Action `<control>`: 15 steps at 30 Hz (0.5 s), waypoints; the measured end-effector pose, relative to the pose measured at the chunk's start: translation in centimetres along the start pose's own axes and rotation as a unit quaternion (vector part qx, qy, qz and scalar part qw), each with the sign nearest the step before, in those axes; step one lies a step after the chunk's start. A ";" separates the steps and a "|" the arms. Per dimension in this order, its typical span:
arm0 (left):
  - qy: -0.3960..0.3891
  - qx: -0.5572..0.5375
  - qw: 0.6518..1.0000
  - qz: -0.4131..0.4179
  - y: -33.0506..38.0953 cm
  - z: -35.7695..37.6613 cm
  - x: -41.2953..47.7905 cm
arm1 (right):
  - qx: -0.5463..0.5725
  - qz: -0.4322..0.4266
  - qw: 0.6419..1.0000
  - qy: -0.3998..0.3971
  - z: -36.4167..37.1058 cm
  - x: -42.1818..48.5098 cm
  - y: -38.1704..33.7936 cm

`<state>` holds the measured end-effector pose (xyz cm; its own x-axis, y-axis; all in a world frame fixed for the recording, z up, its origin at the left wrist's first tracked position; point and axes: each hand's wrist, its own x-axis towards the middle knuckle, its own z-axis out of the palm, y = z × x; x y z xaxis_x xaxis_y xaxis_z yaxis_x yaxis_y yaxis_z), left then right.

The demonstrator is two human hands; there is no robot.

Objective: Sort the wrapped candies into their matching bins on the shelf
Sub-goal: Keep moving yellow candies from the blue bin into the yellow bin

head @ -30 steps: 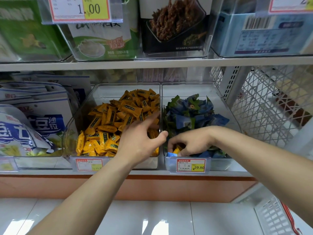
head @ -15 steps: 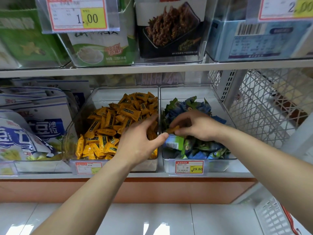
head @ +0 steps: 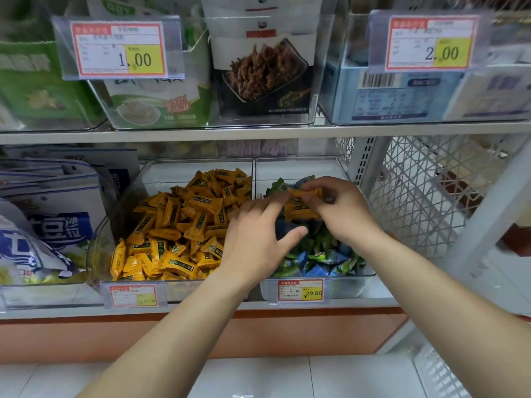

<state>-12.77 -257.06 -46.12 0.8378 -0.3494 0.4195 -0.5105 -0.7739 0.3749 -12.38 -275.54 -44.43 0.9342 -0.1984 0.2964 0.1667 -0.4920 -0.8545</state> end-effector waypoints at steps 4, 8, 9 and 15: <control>0.030 -0.011 0.999 -0.009 0.7 0.4 0.7 | 0.111 0.039 0.993 -0.007 0.2 -0.9 -0.2; 0.027 -0.155 0.986 0.048 1.0 -0.8 0.9 | 0.218 0.081 0.972 -0.043 0.5 -1.9 -0.9; 0.034 -0.169 0.984 0.046 0.8 -1.2 0.9 | 0.243 0.094 0.964 -0.053 0.7 -2.1 -1.0; 0.099 -0.165 0.980 -0.042 -2.6 -4.3 0.6 | 0.119 0.062 0.977 -0.166 0.6 -2.0 -1.2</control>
<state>-11.74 -252.95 -43.28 0.8423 -0.1564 0.5158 -0.5031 -0.5715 0.6483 -14.25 -274.00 -44.24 0.9960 0.0615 0.0642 0.0782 -0.2620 -0.9619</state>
